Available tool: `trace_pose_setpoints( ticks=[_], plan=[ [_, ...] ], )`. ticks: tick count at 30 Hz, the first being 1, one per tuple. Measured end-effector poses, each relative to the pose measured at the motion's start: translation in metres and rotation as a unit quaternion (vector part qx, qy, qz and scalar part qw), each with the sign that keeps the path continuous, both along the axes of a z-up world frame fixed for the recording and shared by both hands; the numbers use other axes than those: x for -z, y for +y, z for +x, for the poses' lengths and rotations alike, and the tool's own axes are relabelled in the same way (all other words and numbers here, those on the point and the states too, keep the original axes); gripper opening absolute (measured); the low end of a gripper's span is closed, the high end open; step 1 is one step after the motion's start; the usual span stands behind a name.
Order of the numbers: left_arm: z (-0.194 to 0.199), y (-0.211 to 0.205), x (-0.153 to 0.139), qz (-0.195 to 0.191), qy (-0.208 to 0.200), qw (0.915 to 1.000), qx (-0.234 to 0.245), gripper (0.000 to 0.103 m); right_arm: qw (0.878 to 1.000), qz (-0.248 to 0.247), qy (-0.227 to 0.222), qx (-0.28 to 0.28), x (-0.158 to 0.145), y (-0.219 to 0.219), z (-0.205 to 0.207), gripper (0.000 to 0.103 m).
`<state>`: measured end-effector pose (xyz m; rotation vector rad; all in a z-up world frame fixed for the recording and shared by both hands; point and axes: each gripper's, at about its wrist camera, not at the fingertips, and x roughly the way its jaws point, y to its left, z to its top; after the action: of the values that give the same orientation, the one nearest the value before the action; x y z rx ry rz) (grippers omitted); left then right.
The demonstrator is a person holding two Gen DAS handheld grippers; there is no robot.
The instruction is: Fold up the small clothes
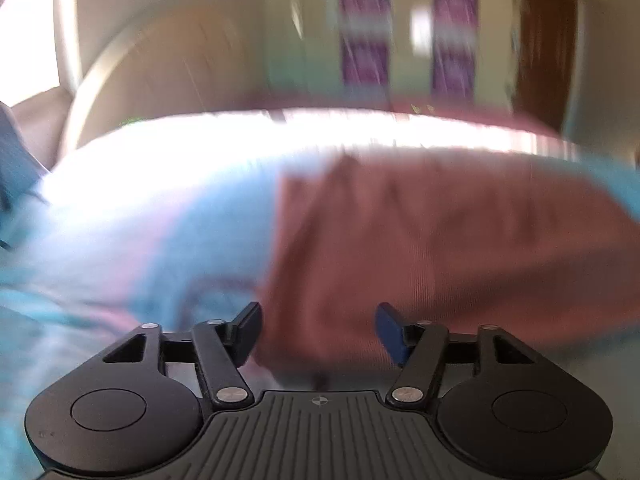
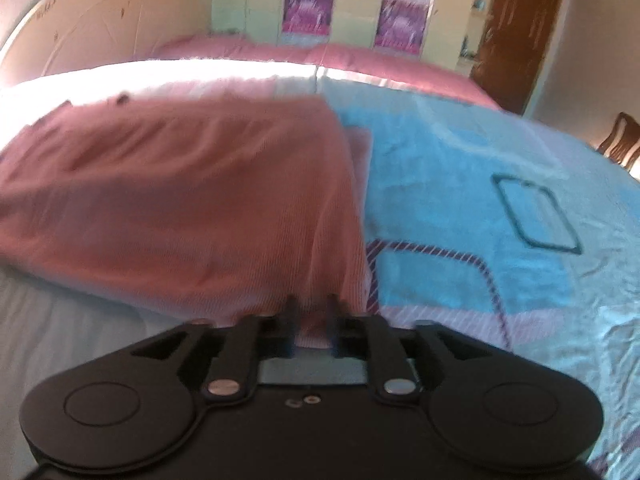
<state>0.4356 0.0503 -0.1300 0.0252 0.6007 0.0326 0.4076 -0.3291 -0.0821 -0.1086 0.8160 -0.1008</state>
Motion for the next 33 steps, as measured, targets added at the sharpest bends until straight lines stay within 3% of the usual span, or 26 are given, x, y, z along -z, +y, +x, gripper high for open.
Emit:
trace_pose_setpoints(
  ticks=[1, 2, 3, 5, 6, 7, 9, 10, 14, 21, 23, 24, 26, 29, 31, 33],
  plan=[
    [-0.010, 0.003, -0.006, -0.010, -0.023, 0.9997, -0.008, 0.090, 1.000, 0.002, -0.016, -0.001, -0.006, 0.000, -0.005, 0.066],
    [-0.018, 0.006, -0.010, -0.026, -0.031, 0.9991, -0.013, 0.090, 0.999, 0.007, -0.032, -0.004, -0.012, 0.001, -0.012, 0.065],
    [-0.022, 0.010, -0.011, -0.050, -0.026, 0.9983, -0.012, 0.090, 0.999, 0.019, -0.044, -0.011, -0.017, 0.002, -0.017, 0.061],
    [-0.024, 0.019, -0.005, -0.114, -0.001, 0.9933, -0.018, 0.089, 0.998, 0.039, -0.046, -0.018, -0.023, 0.004, -0.018, 0.033],
    [-0.023, 0.025, 0.001, -0.158, 0.011, 0.9872, -0.024, 0.085, 0.998, 0.044, -0.047, -0.018, -0.025, 0.007, -0.017, 0.024],
    [-0.020, 0.033, 0.010, -0.206, 0.026, 0.9776, -0.034, 0.072, 0.997, 0.049, -0.051, -0.019, -0.026, 0.010, -0.016, 0.008],
    [-0.012, 0.045, 0.028, -0.280, 0.054, 0.9564, -0.062, 0.057, 0.996, 0.069, -0.055, -0.028, -0.029, 0.016, -0.011, 0.003],
    [-0.008, 0.050, 0.037, -0.305, 0.060, 0.9469, -0.081, 0.056, 0.995, 0.075, -0.056, -0.030, -0.029, 0.022, -0.008, 0.003],
    [0.003, 0.053, 0.056, -0.345, 0.052, 0.9294, -0.120, 0.056, 0.992, 0.103, -0.055, -0.049, -0.030, 0.042, 0.015, 0.003],
    [0.038, 0.063, 0.072, -0.400, 0.018, 0.9079, -0.124, 0.054, 0.986, 0.132, -0.039, -0.095, -0.014, 0.092, 0.080, 0.002],
    [0.052, 0.063, 0.075, -0.399, 0.025, 0.9087, -0.120, 0.021, 0.986, 0.131, -0.030, -0.102, -0.008, 0.104, 0.094, 0.002],
    [0.059, 0.064, 0.080, -0.407, 0.035, 0.9050, -0.119, 0.007, 0.985, 0.134, -0.026, -0.102, -0.005, 0.108, 0.100, 0.002],
    [0.059, 0.066, 0.076, -0.424, 0.012, 0.8978, -0.119, 0.007, 0.984, 0.141, -0.023, -0.103, -0.003, 0.114, 0.106, 0.002],
    [0.049, 0.062, 0.062, -0.418, -0.035, 0.9030, -0.092, 0.007, 0.981, 0.148, -0.033, -0.119, -0.005, 0.121, 0.105, 0.002],
    [0.050, 0.061, 0.067, -0.399, -0.018, 0.9113, -0.100, 0.008, 0.980, 0.151, -0.022, -0.129, 0.002, 0.125, 0.107, 0.002],
    [0.054, 0.063, 0.076, -0.395, 0.001, 0.9114, -0.117, 0.008, 0.984, 0.124, 0.022, -0.125, 0.023, 0.130, 0.117, 0.000]
  ],
)
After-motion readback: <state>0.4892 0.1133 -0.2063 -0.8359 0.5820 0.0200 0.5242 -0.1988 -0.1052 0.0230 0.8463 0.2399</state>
